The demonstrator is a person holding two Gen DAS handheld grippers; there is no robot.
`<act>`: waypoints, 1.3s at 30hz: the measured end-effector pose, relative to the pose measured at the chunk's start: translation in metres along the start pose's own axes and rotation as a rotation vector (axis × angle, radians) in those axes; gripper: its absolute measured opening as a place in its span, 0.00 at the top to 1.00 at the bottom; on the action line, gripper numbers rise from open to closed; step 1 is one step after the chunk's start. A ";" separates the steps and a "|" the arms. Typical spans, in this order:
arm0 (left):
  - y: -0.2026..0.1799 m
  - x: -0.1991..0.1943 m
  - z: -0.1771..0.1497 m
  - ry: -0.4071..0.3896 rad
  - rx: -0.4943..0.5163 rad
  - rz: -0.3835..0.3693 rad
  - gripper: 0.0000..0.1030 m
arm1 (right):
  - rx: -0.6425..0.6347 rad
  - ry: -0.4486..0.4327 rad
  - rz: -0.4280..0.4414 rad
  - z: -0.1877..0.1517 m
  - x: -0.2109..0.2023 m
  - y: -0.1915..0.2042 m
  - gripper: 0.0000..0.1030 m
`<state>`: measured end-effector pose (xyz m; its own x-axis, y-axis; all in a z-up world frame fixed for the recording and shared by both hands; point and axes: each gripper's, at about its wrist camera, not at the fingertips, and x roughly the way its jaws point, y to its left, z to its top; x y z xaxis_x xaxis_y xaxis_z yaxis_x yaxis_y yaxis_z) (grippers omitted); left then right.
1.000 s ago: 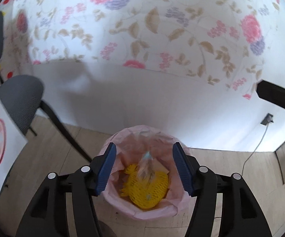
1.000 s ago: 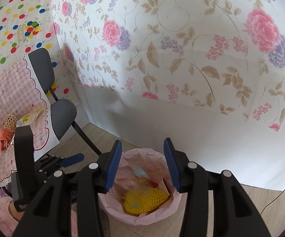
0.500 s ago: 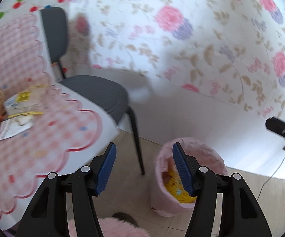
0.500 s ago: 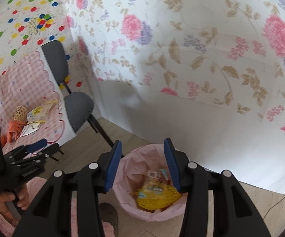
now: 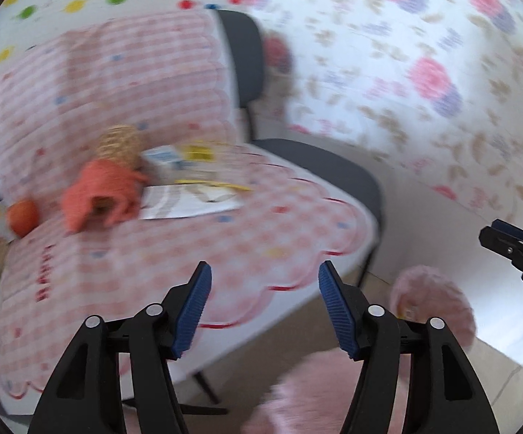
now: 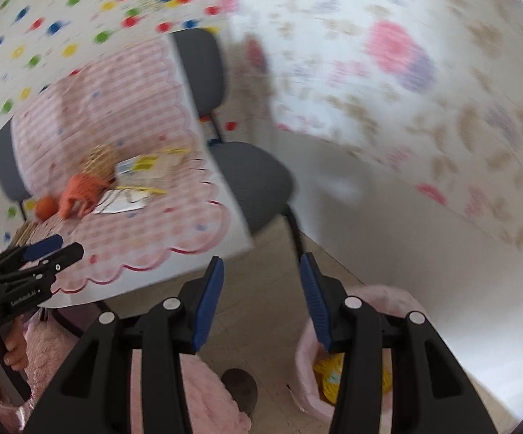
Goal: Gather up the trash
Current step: 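Move both tools back over the chair, then grasp the clear snack packet with yellow label using the right tool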
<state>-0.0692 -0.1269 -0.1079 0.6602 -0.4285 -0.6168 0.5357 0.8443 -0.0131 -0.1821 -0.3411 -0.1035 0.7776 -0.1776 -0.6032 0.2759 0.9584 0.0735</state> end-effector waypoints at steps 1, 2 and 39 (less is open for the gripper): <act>0.015 -0.002 0.001 -0.004 -0.023 0.030 0.37 | -0.021 0.003 0.014 0.006 0.005 0.010 0.57; 0.025 -0.003 0.003 -0.007 -0.040 0.053 0.37 | -0.041 0.003 0.029 0.013 0.012 0.022 0.57; 0.209 0.062 0.045 0.050 -0.236 0.296 0.31 | -0.451 0.162 -0.246 0.111 0.290 0.260 0.37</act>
<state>0.1076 0.0081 -0.1135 0.7384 -0.1439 -0.6589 0.1864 0.9825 -0.0057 0.1778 -0.1686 -0.1712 0.6132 -0.4066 -0.6773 0.1412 0.9000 -0.4125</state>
